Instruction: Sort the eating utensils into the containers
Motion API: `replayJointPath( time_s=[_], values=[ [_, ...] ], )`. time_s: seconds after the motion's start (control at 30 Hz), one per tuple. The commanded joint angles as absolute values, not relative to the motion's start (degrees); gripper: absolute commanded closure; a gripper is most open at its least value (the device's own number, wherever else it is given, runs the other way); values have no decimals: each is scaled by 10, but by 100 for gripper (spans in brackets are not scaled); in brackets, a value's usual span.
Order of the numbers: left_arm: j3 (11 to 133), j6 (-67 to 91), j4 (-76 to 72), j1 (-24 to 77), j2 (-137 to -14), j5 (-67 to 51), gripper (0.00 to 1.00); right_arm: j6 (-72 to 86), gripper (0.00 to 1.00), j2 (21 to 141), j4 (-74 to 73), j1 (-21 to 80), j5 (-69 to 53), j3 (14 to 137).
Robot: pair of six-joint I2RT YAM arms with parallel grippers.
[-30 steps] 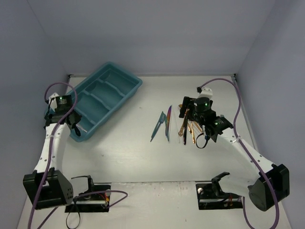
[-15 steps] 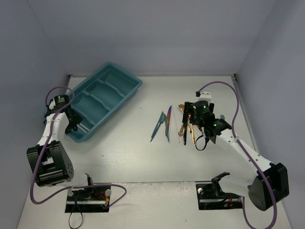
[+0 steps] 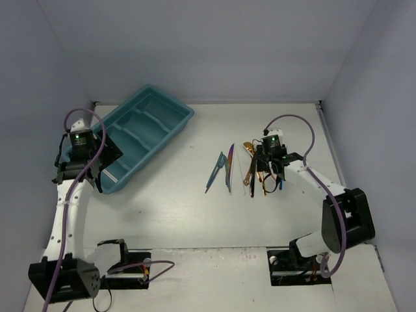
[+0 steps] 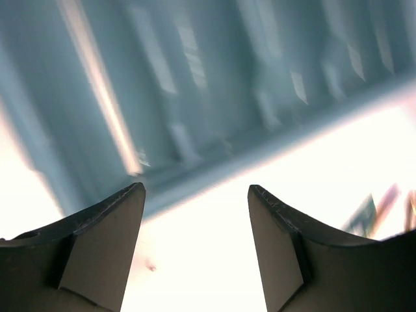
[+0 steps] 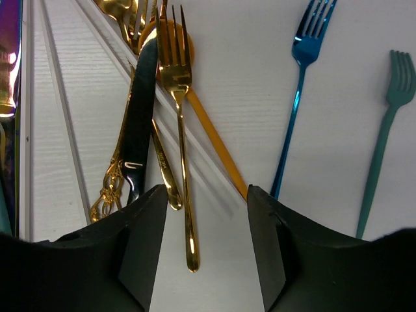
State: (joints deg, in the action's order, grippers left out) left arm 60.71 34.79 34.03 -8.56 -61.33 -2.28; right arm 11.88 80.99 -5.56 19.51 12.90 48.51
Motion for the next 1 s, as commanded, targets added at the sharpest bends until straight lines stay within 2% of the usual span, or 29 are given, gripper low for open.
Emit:
replayJointPath(
  time_s=[0.0,0.03,0.17,0.33,0.67,0.97],
  values=[
    [604,275,334,3,-563,-61,39,96,61,860,-42,188,106,529],
    [592,266,331,21,-556,-63,39,94,66,871,-42,186,105,532],
    [545,235,316,44,-541,-87,39,95,75,911,-41,175,100,534],
    [505,223,288,45,-531,-116,39,92,76,930,-40,159,108,533],
    [506,215,286,44,-540,-118,39,94,81,956,-33,142,99,535],
    [508,214,285,45,-548,-126,39,87,80,956,-28,144,71,535]
  ],
)
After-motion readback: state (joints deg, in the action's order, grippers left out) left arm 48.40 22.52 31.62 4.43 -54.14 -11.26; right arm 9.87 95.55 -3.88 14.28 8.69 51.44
